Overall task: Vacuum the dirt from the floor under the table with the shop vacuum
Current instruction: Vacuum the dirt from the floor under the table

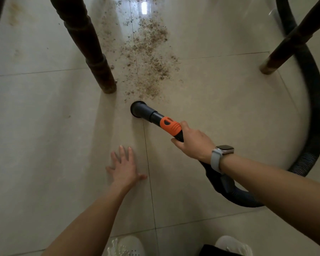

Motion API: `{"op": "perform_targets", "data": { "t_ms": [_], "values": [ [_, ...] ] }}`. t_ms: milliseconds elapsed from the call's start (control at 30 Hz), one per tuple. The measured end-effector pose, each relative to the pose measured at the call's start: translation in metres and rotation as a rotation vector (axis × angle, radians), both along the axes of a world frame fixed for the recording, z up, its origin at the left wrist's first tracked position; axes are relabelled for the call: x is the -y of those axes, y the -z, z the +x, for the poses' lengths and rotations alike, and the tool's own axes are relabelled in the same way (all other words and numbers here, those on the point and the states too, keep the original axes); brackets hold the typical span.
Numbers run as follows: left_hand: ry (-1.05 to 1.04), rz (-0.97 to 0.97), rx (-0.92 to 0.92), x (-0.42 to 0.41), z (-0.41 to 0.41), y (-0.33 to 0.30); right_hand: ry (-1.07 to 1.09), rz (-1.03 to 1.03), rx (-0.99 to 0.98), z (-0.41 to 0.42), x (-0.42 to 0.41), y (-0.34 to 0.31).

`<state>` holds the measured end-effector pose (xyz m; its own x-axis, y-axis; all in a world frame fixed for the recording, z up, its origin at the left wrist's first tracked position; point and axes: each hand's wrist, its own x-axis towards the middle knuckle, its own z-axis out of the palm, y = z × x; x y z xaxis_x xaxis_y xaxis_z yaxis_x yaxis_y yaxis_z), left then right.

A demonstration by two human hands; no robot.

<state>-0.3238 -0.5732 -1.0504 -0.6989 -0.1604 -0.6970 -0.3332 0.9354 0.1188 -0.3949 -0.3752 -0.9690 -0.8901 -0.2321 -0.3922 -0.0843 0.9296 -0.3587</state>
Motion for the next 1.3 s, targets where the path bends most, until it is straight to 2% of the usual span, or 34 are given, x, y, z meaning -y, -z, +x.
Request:
{"op": "perform_targets", "data": {
  "t_ms": [100, 233, 300, 467, 567, 867, 1033, 1300],
  "values": [
    [-0.009, 0.000, -0.002, 0.000, -0.001, 0.000, -0.011, -0.085, 0.051, 0.010, 0.001, 0.001],
    [-0.004, 0.001, -0.004, 0.001, 0.000, -0.001, 0.115, -0.206, 0.074, 0.026, -0.006, 0.005],
    [-0.003, 0.003, -0.009, 0.002, 0.000, -0.001, 0.128, -0.182, 0.040, 0.033, -0.013, 0.007],
    [-0.005, 0.013, -0.019, 0.003, 0.001, -0.001, 0.097, 0.041, -0.048, 0.061, -0.034, 0.013],
    [0.002, 0.007, -0.021, 0.004, 0.001, 0.001, 0.121, 0.023, -0.076, 0.068, -0.038, 0.015],
    [0.084, -0.016, -0.066, 0.018, 0.006, 0.002, -0.027, -0.030, -0.043, 0.046, -0.006, 0.007],
    [0.104, 0.010, -0.019, 0.034, 0.002, -0.002, -0.086, -0.059, -0.073, 0.022, 0.034, 0.000],
    [0.054, 0.022, 0.033, 0.068, 0.013, -0.005, -0.233, -0.161, 0.143, -0.004, 0.096, -0.005]
  ]
}}
